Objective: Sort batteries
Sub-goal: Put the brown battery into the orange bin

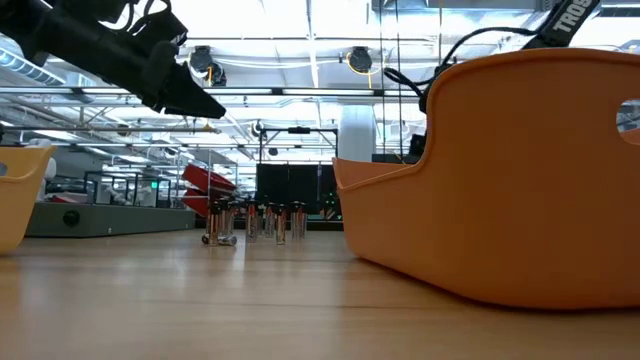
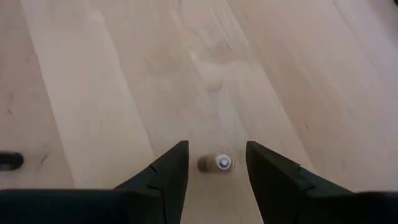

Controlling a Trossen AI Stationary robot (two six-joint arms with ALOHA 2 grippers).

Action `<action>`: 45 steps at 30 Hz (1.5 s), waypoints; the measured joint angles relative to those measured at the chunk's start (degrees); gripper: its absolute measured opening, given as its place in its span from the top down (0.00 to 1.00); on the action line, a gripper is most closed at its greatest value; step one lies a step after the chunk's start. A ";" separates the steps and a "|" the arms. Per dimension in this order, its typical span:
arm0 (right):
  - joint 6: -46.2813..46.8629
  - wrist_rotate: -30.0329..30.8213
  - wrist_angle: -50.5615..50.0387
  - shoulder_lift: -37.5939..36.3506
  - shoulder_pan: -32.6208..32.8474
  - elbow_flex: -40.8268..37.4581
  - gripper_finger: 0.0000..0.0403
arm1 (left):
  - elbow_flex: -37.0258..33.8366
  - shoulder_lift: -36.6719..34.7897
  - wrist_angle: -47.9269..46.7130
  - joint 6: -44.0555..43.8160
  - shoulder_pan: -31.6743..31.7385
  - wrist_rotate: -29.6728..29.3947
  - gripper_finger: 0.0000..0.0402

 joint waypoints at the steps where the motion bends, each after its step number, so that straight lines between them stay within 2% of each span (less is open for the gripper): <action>1: 0.04 -0.02 -0.04 0.00 -0.15 -0.20 0.63 | 0.00 0.00 -0.01 0.00 0.01 0.00 0.59; 5: 0.04 -0.15 0.42 0.00 -0.28 -0.22 0.72 | 0.00 0.00 -0.06 0.02 0.04 0.00 0.59; 10: 0.04 -2.47 0.14 0.00 -0.91 -0.22 0.94 | 0.00 0.00 -0.07 0.02 0.04 0.00 0.59; 11: 0.04 -3.10 0.33 0.00 -0.96 -0.22 0.96 | 0.00 0.00 -0.08 0.02 0.04 0.00 0.59; 17: -0.96 -1.99 0.55 -1.36 -0.95 -0.15 0.96 | 0.00 0.00 -0.09 0.00 0.04 0.00 0.59; 20: -2.22 1.60 -0.79 -5.97 -0.12 1.04 0.96 | 0.00 0.00 -0.07 -0.48 0.04 -0.16 0.59; 22: -3.68 0.58 -1.07 -10.39 1.07 1.68 0.96 | 0.00 0.00 -0.14 -1.48 0.04 -0.45 0.59; 24: -6.04 -5.86 -1.24 -15.26 3.30 1.70 0.96 | 0.00 0.00 -0.11 -2.53 0.04 -0.53 0.59; 26: -7.04 -15.01 -0.75 -19.90 5.93 1.70 0.96 | 0.00 0.00 -0.13 -3.11 0.04 -0.89 0.59; 29: -2.26 -29.37 -2.05 -24.72 9.17 1.81 0.96 | 0.00 0.00 -0.10 -4.42 0.04 -1.34 0.59; 31: 2.53 -33.51 -4.20 -25.81 11.85 1.81 0.96 | 0.00 0.00 -0.02 -4.65 0.04 -1.44 0.59; 33: 6.39 -32.14 -6.98 -25.21 15.52 1.81 0.96 | 0.00 0.00 -0.02 -5.79 0.04 -1.45 0.59; 38: 12.63 -22.37 -7.72 -17.49 24.65 1.79 0.93 | 0.00 0.00 0.01 -6.49 0.04 -0.62 0.59; 41: 15.01 -17.87 -4.46 -12.32 28.35 1.79 0.85 | 0.00 0.00 -0.04 -5.80 0.04 2.66 0.59; 45: 16.98 -15.29 -0.74 -8.78 30.99 1.80 0.72 | 0.00 0.00 0.07 -2.70 0.00 9.31 0.59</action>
